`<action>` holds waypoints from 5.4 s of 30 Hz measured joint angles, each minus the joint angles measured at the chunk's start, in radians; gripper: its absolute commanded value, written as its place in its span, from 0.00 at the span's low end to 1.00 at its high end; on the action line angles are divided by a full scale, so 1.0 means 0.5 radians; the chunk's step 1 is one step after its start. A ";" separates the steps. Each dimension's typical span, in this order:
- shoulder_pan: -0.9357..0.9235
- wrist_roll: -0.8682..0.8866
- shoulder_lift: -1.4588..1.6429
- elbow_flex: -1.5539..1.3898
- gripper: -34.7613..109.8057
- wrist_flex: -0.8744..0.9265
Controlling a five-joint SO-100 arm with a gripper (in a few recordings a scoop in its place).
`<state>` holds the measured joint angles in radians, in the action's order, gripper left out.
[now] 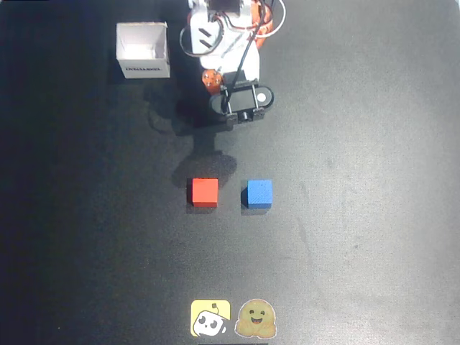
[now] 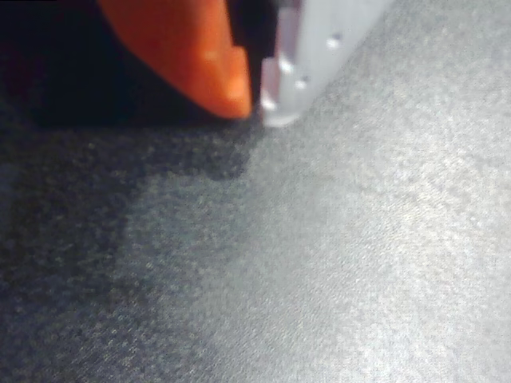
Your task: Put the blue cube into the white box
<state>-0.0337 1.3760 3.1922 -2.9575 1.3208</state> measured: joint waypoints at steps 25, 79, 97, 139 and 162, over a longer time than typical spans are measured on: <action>0.316 0.120 -2.138 1.595 0.25 -0.046; 0.426 0.414 -3.341 2.068 0.24 -0.709; -0.635 0.681 -2.786 2.556 0.24 0.773; -2.356 -0.301 -1.875 1.798 0.34 0.795; -2.252 -0.561 -2.191 1.988 0.24 0.795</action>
<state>-1.1597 1.0953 2.0970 -1.9635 1.7181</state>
